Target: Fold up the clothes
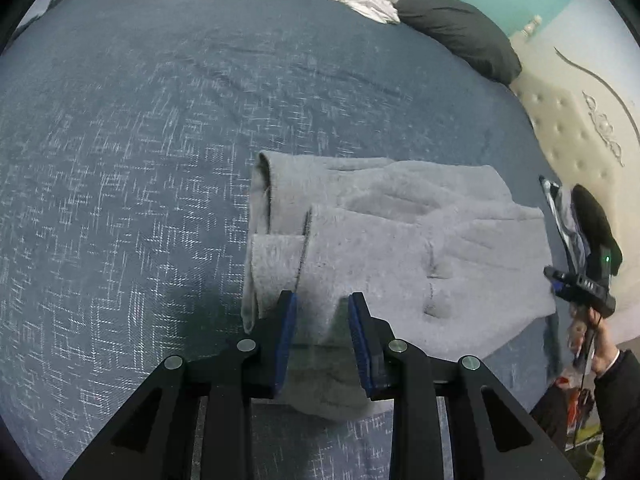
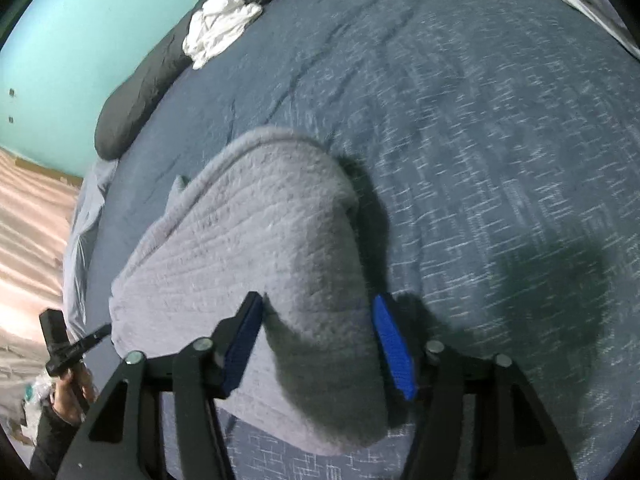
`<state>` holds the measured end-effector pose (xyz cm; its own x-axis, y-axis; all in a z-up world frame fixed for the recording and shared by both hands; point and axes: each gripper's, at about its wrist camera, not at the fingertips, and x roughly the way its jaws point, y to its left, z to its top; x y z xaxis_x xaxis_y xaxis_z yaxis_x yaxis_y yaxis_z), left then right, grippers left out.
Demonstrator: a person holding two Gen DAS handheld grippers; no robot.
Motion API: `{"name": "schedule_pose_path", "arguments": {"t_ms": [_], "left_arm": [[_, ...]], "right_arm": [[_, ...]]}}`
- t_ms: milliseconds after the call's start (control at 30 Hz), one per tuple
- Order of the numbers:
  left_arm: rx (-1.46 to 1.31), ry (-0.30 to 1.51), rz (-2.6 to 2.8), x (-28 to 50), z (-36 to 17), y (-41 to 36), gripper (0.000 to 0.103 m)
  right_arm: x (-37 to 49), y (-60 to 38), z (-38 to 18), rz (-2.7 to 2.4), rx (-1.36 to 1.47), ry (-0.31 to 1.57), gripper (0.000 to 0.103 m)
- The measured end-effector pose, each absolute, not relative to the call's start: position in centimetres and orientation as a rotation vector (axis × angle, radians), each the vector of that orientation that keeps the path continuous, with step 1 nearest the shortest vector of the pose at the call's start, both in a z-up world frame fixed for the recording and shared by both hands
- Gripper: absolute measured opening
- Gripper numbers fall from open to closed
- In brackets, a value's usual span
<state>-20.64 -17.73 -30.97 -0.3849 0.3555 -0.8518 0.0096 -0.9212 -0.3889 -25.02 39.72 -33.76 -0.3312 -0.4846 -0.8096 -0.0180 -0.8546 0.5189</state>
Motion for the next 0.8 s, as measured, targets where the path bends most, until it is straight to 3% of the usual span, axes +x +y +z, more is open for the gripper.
{"name": "schedule_pose_path", "arguments": {"t_ms": [167, 433, 800], "left_arm": [[-1.61, -0.486, 2.399, -20.7, -31.1, -17.6, 0.03], [-1.58, -0.526, 2.443, -20.5, -29.9, -18.7, 0.03], [-1.548, -0.552, 2.471, -18.9, -28.4, -20.7, 0.03]], "right_arm": [[-25.2, 38.8, -33.6, -2.259, 1.593, -0.601, 0.017], [-25.3, 41.1, -30.1, -2.321, 1.463, -0.729, 0.013], [-24.5, 38.0, -27.8, -2.348, 1.474, -0.603, 0.012]]}}
